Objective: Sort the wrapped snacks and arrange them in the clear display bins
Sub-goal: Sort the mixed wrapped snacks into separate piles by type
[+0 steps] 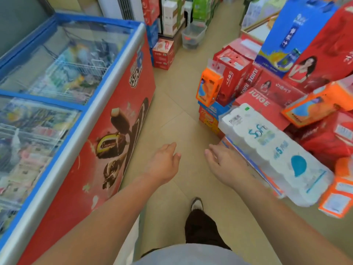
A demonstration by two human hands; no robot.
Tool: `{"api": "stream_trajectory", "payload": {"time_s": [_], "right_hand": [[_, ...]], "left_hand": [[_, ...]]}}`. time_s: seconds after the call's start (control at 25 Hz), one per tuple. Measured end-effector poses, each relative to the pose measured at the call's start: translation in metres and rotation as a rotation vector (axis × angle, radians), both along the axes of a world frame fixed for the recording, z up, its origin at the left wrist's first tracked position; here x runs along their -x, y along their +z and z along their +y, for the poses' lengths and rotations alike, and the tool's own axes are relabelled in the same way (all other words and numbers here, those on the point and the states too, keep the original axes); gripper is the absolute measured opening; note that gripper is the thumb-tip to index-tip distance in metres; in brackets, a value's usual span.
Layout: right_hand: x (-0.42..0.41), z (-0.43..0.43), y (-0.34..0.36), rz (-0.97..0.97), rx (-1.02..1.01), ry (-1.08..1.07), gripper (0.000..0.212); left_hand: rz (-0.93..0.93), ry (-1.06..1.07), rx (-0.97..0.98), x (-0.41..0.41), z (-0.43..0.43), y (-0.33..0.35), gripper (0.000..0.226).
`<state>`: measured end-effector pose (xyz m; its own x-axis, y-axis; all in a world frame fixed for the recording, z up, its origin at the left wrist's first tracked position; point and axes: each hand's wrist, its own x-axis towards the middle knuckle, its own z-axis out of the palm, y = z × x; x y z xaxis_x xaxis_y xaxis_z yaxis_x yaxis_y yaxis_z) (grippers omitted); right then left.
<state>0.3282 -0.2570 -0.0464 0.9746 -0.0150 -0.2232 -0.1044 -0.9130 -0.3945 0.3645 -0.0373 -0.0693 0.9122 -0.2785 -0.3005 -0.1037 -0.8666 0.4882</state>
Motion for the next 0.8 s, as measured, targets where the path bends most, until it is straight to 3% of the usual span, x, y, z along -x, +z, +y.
{"api": "stream_trajectory", "payload": {"time_s": [0.44,0.8], "right_hand": [[-0.325,-0.013,-0.006,0.038,0.050,0.124,0.055],[-0.601,0.007,0.013,0.020,0.004,0.009,0.050]], "left_hand": [[-0.016,0.122,-0.032,-0.309,-0.008,0.013,0.057],[-0.004,0.002,-0.024,-0.608,0.002,0.017,0.046]]}}
